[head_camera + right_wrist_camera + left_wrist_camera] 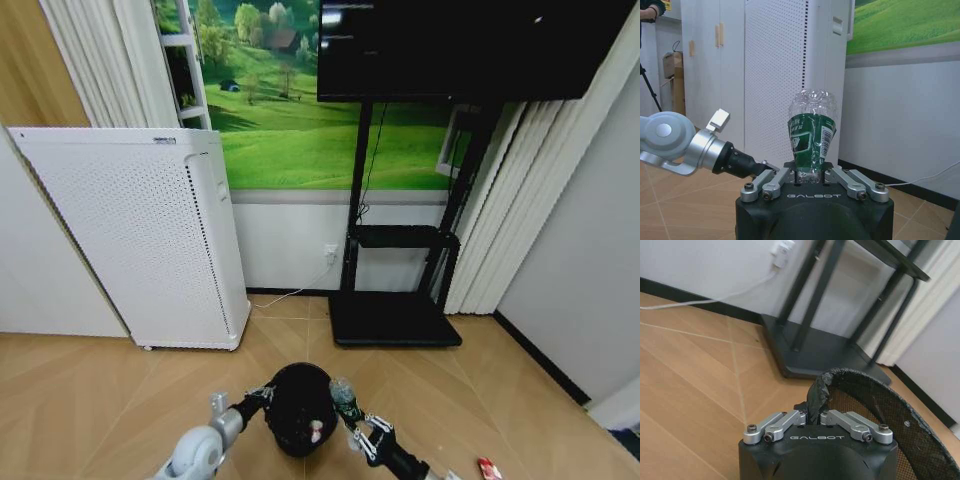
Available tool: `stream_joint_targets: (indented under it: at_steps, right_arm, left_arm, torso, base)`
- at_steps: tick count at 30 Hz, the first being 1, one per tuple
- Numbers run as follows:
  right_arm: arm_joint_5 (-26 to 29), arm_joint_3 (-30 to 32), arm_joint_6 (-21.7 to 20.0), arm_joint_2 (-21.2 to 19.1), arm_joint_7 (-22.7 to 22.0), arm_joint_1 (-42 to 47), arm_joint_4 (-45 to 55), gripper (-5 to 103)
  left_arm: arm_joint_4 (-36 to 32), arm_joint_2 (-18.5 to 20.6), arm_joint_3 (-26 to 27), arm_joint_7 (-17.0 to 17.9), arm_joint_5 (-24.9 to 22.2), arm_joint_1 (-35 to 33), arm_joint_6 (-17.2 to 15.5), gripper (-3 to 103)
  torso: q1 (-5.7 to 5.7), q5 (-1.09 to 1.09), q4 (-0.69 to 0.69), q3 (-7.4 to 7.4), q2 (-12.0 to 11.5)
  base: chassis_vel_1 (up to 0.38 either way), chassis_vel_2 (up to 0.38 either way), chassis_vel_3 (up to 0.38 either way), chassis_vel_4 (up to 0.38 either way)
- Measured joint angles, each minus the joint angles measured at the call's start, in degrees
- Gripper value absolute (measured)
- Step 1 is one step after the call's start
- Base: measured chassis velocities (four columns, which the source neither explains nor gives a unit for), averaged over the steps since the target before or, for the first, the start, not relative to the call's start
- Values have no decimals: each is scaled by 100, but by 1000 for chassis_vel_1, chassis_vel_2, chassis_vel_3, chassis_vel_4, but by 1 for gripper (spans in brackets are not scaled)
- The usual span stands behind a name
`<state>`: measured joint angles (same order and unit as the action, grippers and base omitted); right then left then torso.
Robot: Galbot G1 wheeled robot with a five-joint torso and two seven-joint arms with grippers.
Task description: Pick up the trash bin and place the garbage on the floor into it.
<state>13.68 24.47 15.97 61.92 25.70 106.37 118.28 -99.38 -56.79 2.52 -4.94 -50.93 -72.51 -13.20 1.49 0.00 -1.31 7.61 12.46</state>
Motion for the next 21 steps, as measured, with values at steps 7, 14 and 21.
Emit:
stream_joint_targets:
  at_steps: [7,14,21]
  right_arm:
    - [9,-269,-29,-136,45,-315,-292,21]
    - [91,-405,-96,-150,19,-666,-799,19]
    - [118,-451,-98,-118,-78,-668,-891,39]
  left_arm:
    - [-103,-23,-304,-404,134,-126,6,7]
    - [-241,-31,-148,-580,303,-437,44,7]
    - [-358,-5,71,-598,405,-621,65,7]
  torso:
    - [0,0,1,0,0]
    - [0,1,1,0,0]
    - [0,0,1,0,0]
  base:
    - [0,0,0,0]
    - [0,0,0,0]
    - [0,0,0,0]
